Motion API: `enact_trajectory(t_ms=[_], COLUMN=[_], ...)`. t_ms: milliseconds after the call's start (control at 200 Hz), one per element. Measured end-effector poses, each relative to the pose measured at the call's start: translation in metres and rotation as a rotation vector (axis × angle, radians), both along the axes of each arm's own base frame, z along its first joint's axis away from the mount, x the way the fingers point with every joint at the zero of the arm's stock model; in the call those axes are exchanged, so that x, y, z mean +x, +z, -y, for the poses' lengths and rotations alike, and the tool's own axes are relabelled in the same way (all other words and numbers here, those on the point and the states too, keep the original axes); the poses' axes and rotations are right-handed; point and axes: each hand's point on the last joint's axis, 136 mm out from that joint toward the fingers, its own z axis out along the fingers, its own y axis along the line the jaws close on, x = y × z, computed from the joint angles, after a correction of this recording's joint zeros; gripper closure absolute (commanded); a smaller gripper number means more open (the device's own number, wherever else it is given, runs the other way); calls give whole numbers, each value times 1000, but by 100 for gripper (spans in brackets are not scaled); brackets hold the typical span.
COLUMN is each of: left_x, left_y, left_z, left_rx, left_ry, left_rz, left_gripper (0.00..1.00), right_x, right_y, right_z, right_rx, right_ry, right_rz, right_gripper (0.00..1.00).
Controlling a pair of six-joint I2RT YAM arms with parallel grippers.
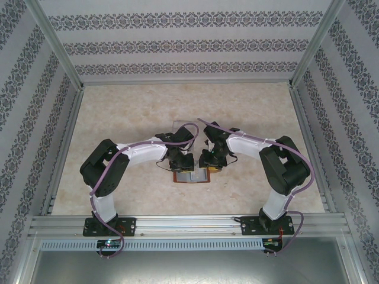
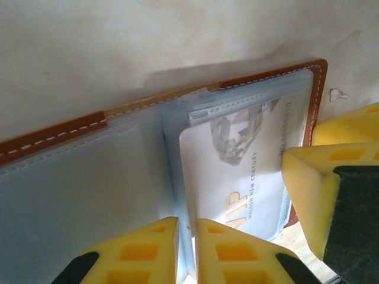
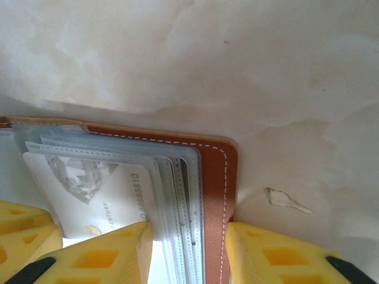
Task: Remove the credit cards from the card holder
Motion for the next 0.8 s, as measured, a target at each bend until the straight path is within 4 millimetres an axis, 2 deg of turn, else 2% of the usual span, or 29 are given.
enact_trajectory(t_ms=[495, 799], left_x=[-1, -1], left_y=[-3, -2], left_z=[-6, -5], left_rx=[30, 25], left_ry=[2, 0], left_rz=[0, -2], left_gripper=[85, 78], right_x=[0, 0], right_y=[0, 0], right_z=[0, 0], right_rx=[0, 0], right_ry=[1, 3], right_rz=[0, 1], right_gripper=[61, 61])
